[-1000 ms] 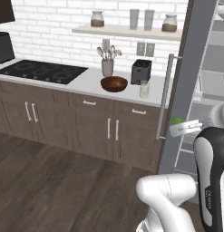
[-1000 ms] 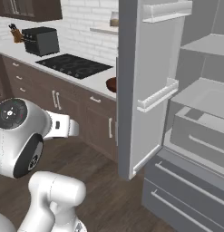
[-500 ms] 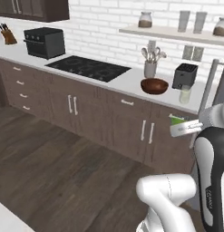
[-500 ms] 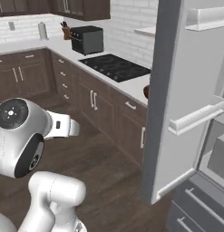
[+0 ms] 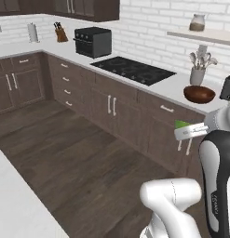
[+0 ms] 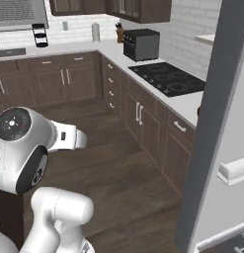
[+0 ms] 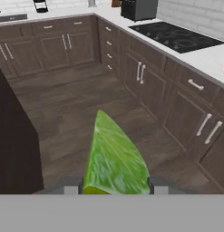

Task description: Grab a lemon wedge from the fridge and one ice cube from the ice bowl, and put them in the glass of lemonade.

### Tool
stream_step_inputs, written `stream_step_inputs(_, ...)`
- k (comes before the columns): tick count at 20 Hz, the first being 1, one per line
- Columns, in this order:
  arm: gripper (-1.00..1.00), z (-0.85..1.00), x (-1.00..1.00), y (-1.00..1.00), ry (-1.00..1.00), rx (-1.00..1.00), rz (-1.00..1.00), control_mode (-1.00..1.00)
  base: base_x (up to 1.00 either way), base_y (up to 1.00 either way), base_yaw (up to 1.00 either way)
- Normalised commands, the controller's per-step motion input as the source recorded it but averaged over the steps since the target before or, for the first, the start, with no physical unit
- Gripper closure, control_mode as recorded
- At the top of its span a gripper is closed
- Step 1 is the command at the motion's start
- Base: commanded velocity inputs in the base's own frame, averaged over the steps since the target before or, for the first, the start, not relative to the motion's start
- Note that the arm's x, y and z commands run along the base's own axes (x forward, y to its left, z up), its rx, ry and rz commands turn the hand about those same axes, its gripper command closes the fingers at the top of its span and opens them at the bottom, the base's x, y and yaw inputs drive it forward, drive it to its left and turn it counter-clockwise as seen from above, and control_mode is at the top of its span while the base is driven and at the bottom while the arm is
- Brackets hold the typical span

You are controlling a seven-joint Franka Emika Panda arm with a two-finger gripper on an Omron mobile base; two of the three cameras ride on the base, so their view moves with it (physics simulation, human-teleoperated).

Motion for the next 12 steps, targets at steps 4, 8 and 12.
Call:
stream_step_inputs(4, 1.0, 0.0, 0.0, 0.0, 0.0, 0.0, 0.0, 1.0, 1.0, 0.58, 0.26)
stream_step_inputs(8, 1.0, 0.0, 0.0, 0.0, 0.0, 0.0, 0.0, 1.0, 1.0, 0.53, 0.11)
stream_step_inputs(12, 1.0, 0.0, 0.0, 0.0, 0.0, 0.0, 0.0, 1.0, 1.0, 0.38, 0.04)
